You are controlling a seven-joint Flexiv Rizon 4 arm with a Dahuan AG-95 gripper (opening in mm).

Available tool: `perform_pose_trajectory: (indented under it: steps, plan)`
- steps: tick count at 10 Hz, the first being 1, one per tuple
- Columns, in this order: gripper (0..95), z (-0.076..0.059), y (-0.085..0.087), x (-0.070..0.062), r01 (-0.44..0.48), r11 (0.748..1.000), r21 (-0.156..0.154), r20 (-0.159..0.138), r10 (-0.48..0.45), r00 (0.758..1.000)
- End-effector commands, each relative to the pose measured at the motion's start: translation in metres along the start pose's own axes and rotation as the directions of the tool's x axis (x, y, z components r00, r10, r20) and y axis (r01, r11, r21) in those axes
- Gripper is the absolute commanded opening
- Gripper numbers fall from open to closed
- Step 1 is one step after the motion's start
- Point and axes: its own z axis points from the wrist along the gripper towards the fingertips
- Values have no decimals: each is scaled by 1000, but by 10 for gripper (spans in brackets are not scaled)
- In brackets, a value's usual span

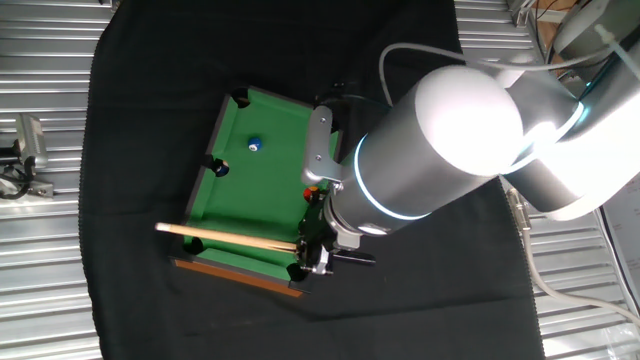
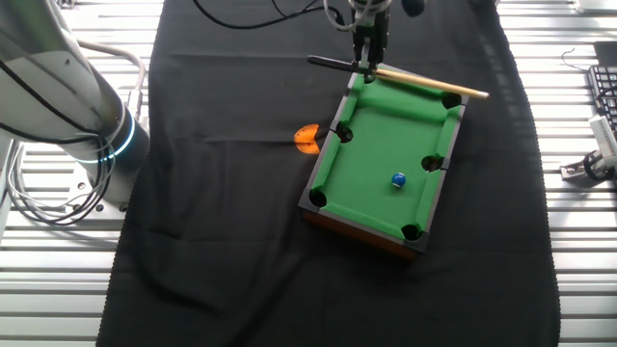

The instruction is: Hit the pool ball

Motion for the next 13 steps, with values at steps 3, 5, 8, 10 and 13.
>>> perform_pose_trajectory:
  steps: [3, 5, 8, 10, 13]
  plan:
    - [0, -6, -3, 3, 18, 1000, -10, -12, -19, 1000]
    - [0, -6, -3, 3, 24, 1000, -12, -13, -24, 1000]
    - [0, -6, -3, 3, 63, 998, -1, -16, -63, 998]
    - [0, -6, -3, 3, 84, 996, 2, -21, -84, 996]
    - [0, -6, -3, 3, 152, 988, 19, -22, -151, 988]
